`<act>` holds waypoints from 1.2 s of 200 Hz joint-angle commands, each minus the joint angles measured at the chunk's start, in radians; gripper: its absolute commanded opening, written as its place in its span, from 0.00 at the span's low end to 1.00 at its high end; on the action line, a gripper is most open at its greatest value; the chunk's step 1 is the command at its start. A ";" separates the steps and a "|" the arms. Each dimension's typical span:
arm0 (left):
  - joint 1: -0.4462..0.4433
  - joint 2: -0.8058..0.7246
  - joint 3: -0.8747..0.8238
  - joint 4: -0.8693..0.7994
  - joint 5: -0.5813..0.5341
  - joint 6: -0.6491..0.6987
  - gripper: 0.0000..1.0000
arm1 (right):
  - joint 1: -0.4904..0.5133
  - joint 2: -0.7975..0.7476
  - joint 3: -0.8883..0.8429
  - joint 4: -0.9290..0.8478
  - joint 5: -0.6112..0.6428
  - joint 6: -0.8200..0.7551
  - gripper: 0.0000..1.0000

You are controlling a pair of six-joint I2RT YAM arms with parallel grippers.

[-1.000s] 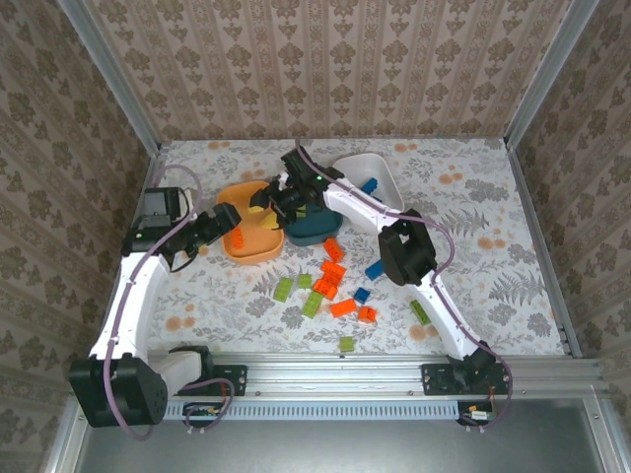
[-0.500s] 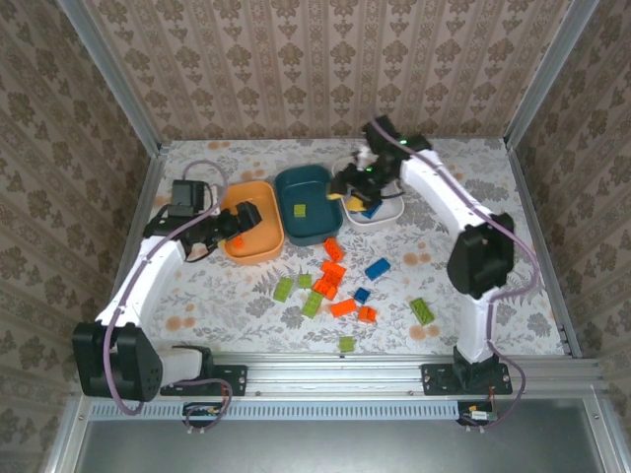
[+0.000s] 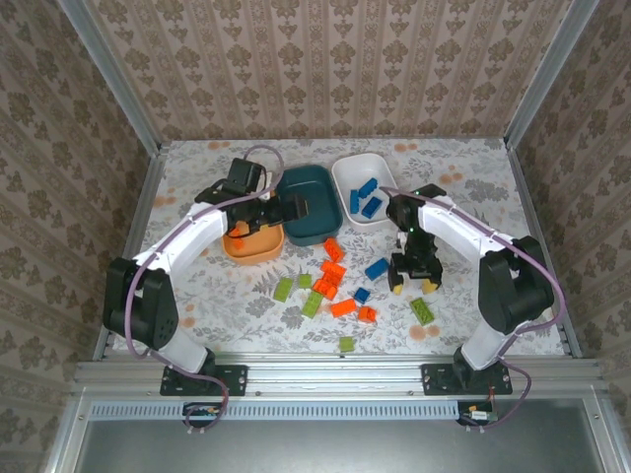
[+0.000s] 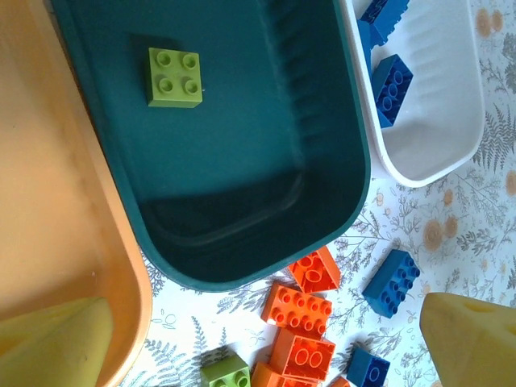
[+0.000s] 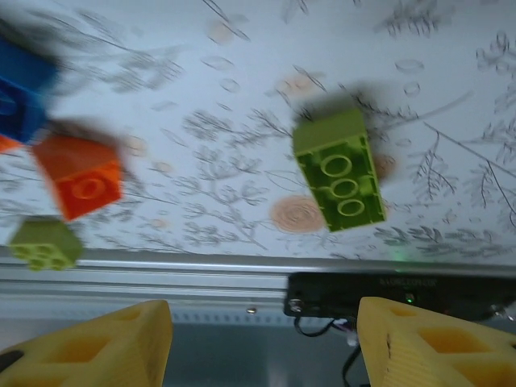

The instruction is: Sort the legos into containers by color

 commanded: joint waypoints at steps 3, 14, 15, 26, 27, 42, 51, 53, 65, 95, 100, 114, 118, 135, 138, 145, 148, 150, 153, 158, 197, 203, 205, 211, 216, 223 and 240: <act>-0.003 0.002 0.031 0.013 -0.007 -0.004 1.00 | 0.000 0.000 -0.059 0.011 0.067 0.007 0.64; -0.003 0.000 0.029 0.011 -0.007 -0.009 1.00 | 0.000 0.020 -0.075 0.037 0.067 0.010 0.65; -0.003 0.000 0.030 0.011 -0.007 -0.008 1.00 | 0.000 0.023 -0.076 0.039 0.066 0.010 0.65; -0.003 -0.003 0.027 0.005 -0.009 -0.008 1.00 | 0.000 0.039 -0.082 0.061 0.065 0.010 0.65; -0.003 -0.004 0.027 0.004 -0.009 -0.008 1.00 | 0.000 0.040 -0.082 0.063 0.065 0.010 0.65; -0.003 -0.011 0.022 -0.003 -0.016 -0.008 1.00 | -0.002 0.068 -0.084 0.083 0.080 0.006 0.65; -0.003 -0.015 0.018 -0.005 -0.019 -0.008 1.00 | -0.003 0.086 -0.083 0.090 0.095 0.000 0.65; -0.003 -0.017 0.017 -0.006 -0.021 -0.008 1.00 | -0.003 0.090 -0.083 0.091 0.098 0.000 0.66; -0.004 -0.021 0.015 -0.007 -0.022 -0.008 1.00 | -0.008 0.112 -0.084 0.102 0.118 -0.006 0.66; 0.000 -0.035 0.008 -0.018 -0.027 -0.007 1.00 | -0.017 0.160 -0.097 0.139 0.126 -0.012 0.66; -0.001 -0.038 0.006 -0.018 -0.027 -0.006 1.00 | -0.020 0.169 -0.101 0.144 0.127 -0.013 0.66; 0.006 -0.042 0.002 -0.022 -0.026 -0.005 1.00 | -0.027 0.189 -0.112 0.161 0.126 -0.014 0.65; 0.008 -0.044 0.001 -0.022 -0.026 -0.005 1.00 | -0.030 0.195 -0.116 0.165 0.125 -0.014 0.65; 0.015 -0.047 0.000 -0.026 -0.022 -0.003 1.00 | -0.041 0.212 -0.133 0.187 0.112 -0.016 0.64; 0.015 -0.046 0.000 -0.026 -0.022 -0.003 1.00 | -0.043 0.214 -0.137 0.192 0.109 -0.016 0.64; 0.018 -0.049 -0.002 -0.028 -0.021 -0.002 1.00 | -0.049 0.219 -0.147 0.203 0.100 -0.018 0.63; 0.019 -0.049 -0.002 -0.028 -0.021 -0.003 1.00 | -0.053 0.222 -0.150 0.207 0.096 -0.019 0.63; 0.020 -0.050 -0.002 -0.028 -0.021 -0.003 1.00 | -0.055 0.224 -0.153 0.211 0.094 -0.020 0.63; 0.021 -0.049 -0.002 -0.028 -0.020 -0.003 1.00 | -0.056 0.226 -0.158 0.216 0.092 -0.020 0.62; 0.022 -0.048 -0.002 -0.028 -0.019 -0.003 1.00 | -0.060 0.231 -0.163 0.222 0.087 -0.022 0.61; 0.028 -0.047 0.002 -0.035 -0.015 0.001 1.00 | -0.075 0.242 -0.184 0.246 0.069 -0.018 0.47; 0.030 -0.049 0.002 -0.035 -0.015 0.002 1.00 | -0.077 0.238 -0.182 0.246 0.070 -0.017 0.43; 0.031 -0.049 0.001 -0.035 -0.015 0.002 1.00 | -0.077 0.236 -0.182 0.246 0.070 -0.015 0.42; 0.032 -0.048 0.000 -0.037 -0.015 0.002 1.00 | -0.078 0.232 -0.181 0.245 0.069 -0.014 0.38; 0.032 -0.049 0.000 -0.037 -0.015 0.003 1.00 | -0.082 0.230 -0.179 0.242 0.072 -0.015 0.36; 0.032 -0.051 -0.002 -0.036 -0.014 0.003 1.00 | -0.085 0.223 -0.176 0.236 0.075 -0.013 0.35; 0.036 -0.052 -0.004 -0.036 -0.013 0.002 1.00 | -0.097 0.195 -0.165 0.218 0.081 -0.011 0.32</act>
